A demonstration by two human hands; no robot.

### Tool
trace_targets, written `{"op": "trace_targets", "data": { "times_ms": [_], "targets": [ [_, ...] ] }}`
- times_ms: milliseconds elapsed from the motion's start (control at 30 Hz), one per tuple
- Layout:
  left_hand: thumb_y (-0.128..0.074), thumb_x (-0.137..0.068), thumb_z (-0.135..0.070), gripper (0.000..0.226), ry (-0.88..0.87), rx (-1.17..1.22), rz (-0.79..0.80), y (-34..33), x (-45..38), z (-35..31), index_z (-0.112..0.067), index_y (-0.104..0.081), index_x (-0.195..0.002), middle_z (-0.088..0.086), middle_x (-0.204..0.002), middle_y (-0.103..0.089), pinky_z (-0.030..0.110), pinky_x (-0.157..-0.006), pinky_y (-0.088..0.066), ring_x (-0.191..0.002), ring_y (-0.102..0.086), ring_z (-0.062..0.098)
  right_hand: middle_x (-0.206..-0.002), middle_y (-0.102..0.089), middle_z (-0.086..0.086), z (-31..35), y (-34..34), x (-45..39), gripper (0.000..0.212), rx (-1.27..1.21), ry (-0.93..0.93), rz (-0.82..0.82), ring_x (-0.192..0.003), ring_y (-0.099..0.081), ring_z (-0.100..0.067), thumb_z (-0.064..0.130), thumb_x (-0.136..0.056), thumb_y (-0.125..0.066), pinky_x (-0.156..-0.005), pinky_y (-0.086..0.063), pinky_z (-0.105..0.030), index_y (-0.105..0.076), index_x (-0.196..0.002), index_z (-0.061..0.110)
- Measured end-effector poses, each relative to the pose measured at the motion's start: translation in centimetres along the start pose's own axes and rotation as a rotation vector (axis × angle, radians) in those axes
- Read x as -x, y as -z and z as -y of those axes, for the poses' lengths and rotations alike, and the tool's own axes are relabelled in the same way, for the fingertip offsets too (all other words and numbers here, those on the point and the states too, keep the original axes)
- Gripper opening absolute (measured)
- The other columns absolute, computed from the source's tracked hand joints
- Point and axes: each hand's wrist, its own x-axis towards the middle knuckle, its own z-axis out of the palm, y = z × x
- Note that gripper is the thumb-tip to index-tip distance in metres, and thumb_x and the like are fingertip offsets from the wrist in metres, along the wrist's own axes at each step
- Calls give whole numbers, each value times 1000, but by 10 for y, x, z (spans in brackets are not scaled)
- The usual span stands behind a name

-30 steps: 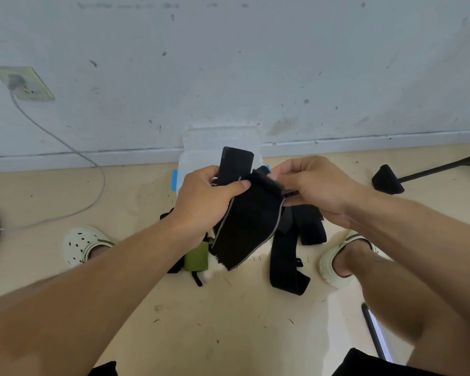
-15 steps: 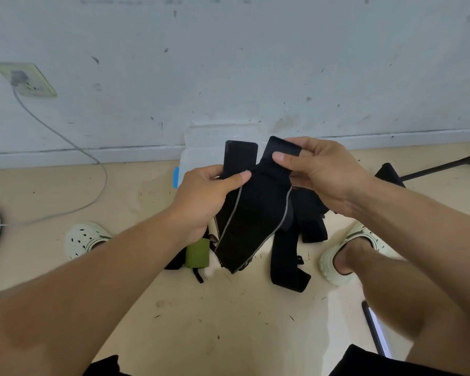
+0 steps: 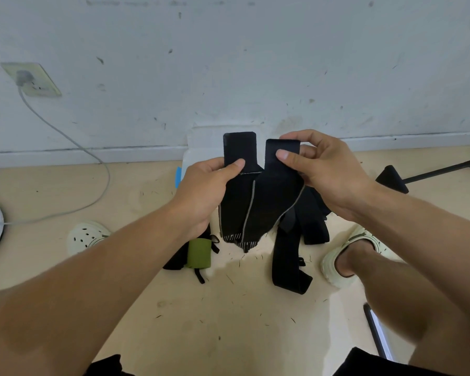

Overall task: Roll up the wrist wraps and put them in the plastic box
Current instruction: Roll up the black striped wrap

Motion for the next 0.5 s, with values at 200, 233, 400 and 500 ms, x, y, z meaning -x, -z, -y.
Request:
{"op": "trace_targets", "data": {
  "times_ms": [200,233,400,500],
  "targets": [
    [-71,-97,-34,25,-55,-34,54,-3,2,2,-24,-77,-120,-6,-110,-80,41,-102,-57,-107,-75,16,-89,-77,-9,-3,-2,0,26,-6,9,-17,-82,-77,-20,10,-92,-76,-68,-59,-25,-70,-117,14],
    [-76,-94,-31,27,-73,-34,66,-3,2,2,-23,-77,-119,-5,-109,-80,39,-101,-57,-106,-76,15,-86,-77,-7,-4,-3,0,25,-6,8,-31,-81,-77,-20,10,-92,-76,-67,-59,-26,-69,-116,14],
    [-88,-79,-12,39,-117,-85,75,-5,4,7,-22,-77,-115,-9,-104,-81,26,-88,-59,-99,-76,7,-85,-77,-1,-5,-6,1,29,21,-33,-62,-79,-75,-20,14,-92,-78,-69,-59,-33,-62,-115,20],
    [-88,-80,-15,36,-73,-59,43,-3,2,7,-20,-77,-114,-5,-103,-81,36,-93,-60,-100,-77,15,-105,-75,3,-6,-4,0,25,177,2,-59,-93,-74,-22,26,-88,-82,-86,-59,-40,-67,-108,29]
  ]
}}
